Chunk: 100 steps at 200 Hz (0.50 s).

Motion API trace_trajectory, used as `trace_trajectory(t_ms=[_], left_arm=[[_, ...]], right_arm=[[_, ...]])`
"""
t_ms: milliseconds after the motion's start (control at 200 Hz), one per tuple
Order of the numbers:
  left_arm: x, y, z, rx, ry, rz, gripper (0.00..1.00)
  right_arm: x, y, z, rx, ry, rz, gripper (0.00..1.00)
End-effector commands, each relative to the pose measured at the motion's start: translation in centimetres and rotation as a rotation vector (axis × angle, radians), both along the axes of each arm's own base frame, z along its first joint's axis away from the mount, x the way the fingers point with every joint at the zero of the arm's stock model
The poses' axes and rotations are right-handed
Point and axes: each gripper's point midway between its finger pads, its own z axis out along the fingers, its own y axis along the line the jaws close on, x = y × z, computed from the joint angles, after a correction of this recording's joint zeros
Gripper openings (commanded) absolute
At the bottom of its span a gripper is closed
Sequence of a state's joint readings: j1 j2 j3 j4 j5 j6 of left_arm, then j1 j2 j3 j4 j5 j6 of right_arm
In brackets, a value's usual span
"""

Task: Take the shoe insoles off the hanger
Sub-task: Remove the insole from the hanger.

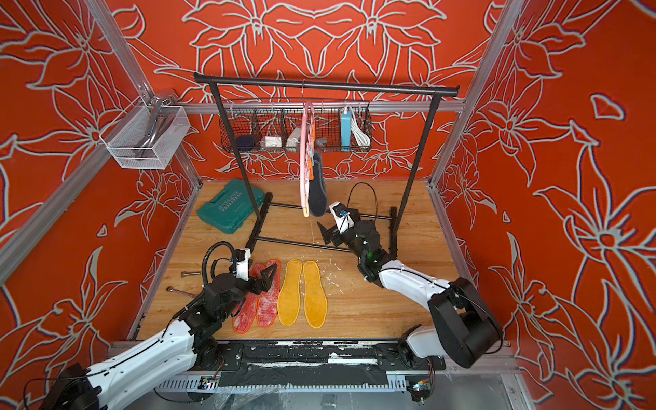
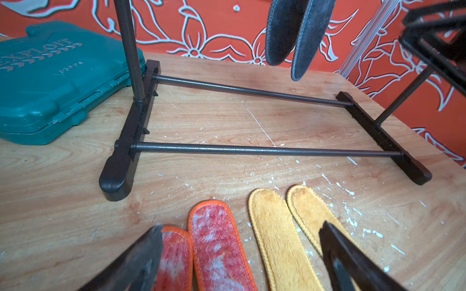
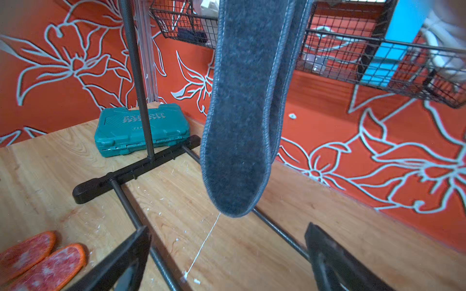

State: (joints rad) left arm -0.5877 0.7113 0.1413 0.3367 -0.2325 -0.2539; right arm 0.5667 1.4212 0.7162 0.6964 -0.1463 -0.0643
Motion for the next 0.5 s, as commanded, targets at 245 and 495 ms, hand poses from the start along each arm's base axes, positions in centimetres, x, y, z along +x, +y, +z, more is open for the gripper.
trace_trajectory(t_ms=[245, 495], left_arm=[[0.6, -0.7, 1.0, 0.002, -0.034, -0.026, 0.92], [0.8, -0.7, 0.9, 0.012, -0.038, -0.026, 0.92]], right_arm=[[4.4, 3.6, 2.4, -0.011, -0.109, 0.253, 1.00], [7.2, 4.7, 1.7, -0.015, -0.042, 0.376, 0.99]])
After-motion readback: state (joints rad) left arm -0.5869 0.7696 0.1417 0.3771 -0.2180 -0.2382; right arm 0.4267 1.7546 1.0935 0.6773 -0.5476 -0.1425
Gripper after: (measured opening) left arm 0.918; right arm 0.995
